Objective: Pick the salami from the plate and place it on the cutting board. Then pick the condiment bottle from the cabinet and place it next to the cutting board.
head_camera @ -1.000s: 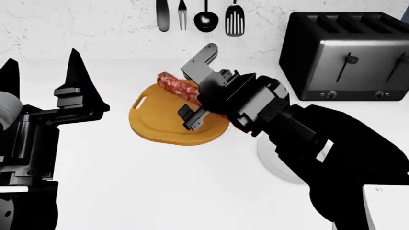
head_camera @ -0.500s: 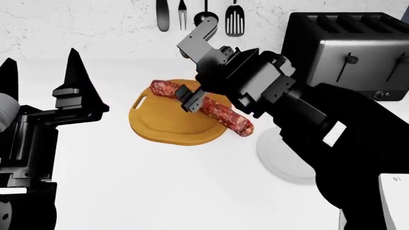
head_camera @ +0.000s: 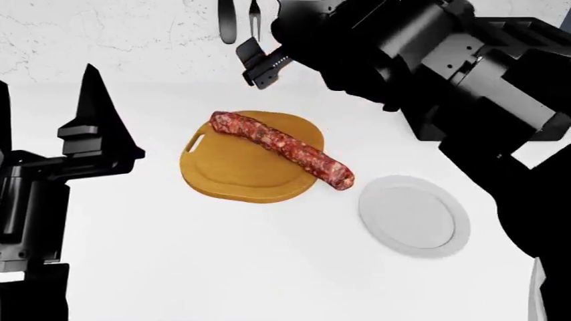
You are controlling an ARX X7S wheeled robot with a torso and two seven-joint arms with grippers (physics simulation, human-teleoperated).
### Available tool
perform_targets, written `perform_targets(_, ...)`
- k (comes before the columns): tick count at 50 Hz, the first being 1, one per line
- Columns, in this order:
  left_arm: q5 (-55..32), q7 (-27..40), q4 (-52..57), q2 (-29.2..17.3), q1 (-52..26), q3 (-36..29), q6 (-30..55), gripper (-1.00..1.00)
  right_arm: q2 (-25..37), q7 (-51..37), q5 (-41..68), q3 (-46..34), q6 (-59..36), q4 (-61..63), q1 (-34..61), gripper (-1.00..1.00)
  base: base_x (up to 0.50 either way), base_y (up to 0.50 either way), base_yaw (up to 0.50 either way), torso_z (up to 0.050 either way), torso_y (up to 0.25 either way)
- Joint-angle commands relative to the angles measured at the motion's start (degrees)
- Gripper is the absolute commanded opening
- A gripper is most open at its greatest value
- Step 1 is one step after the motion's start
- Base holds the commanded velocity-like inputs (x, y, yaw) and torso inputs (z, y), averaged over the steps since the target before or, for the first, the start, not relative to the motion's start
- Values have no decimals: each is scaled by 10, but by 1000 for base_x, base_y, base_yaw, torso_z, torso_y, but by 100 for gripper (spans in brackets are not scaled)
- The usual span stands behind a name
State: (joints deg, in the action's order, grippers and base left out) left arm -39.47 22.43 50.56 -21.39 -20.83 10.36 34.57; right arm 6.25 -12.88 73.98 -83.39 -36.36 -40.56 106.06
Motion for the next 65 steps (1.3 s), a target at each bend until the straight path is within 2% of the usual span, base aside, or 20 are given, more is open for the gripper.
perform_targets(1, -23, 18, 30, -9, 1, 7, 15, 100, 131, -210, 110, 78, -20, 232, 14, 100, 0, 0, 0, 0, 0)
perform_targets(14, -22, 24, 27, -11, -1, 2, 13, 100, 250, -343, 180, 138, 1, 461, -10, 100, 0, 0, 0, 0, 0)
perform_targets(18, -47, 54, 16, -3, -21, 9, 36, 100, 282, -370, 199, 154, 9, 515, -15, 100, 0, 0, 0, 0, 0)
perform_targets(22, -85, 122, -27, 15, -123, 0, 96, 100, 319, -401, 221, 174, 21, 577, -20, 100, 0, 0, 0, 0, 0)
perform_targets(26, -76, 170, -120, 46, -240, -33, 138, 100, 359, -425, 237, 190, 36, 639, -33, 100, 0, 0, 0, 0, 0)
perform_targets(29, -35, 179, -232, 68, -315, -83, 149, 100, 392, -443, 251, 203, 49, 686, -42, 100, 0, 0, 0, 0, 0)
perform_targets(36, 49, 148, -499, 107, -461, -157, 113, 100, 453, -476, 270, 228, 71, 767, -52, 100, 0, 0, 0, 0, 0)
perform_targets(41, 98, 124, -668, 134, -530, -183, 41, 100, 476, -484, 276, 240, 91, 796, -64, 100, 0, 0, 0, 0, 0)
perform_targets(46, 140, 2, -917, 160, -602, -216, -116, 100, 482, -474, 263, 242, 103, 795, -81, 100, 0, 0, 0, 0, 0)
perform_targets(50, 201, -81, -1241, 200, -692, -255, -311, 100, 485, -464, 251, 239, 108, 788, -94, 100, 0, 0, 0, 0, 0)
perform_targets(54, 238, -83, -1255, 201, -665, -228, -314, 100, 486, -457, 243, 236, 108, 780, -103, 100, 0, 0, 0, 0, 0)
perform_targets(60, 299, -97, -1255, 193, -636, -137, -287, 100, 484, -451, 232, 233, 111, 771, -112, 100, 0, 0, 0, 0, 0)
perform_targets(65, 327, -136, -1255, 189, -622, -67, -286, 100, 491, -458, 246, 247, 107, 781, -88, 100, 0, 0, 0, 0, 0)
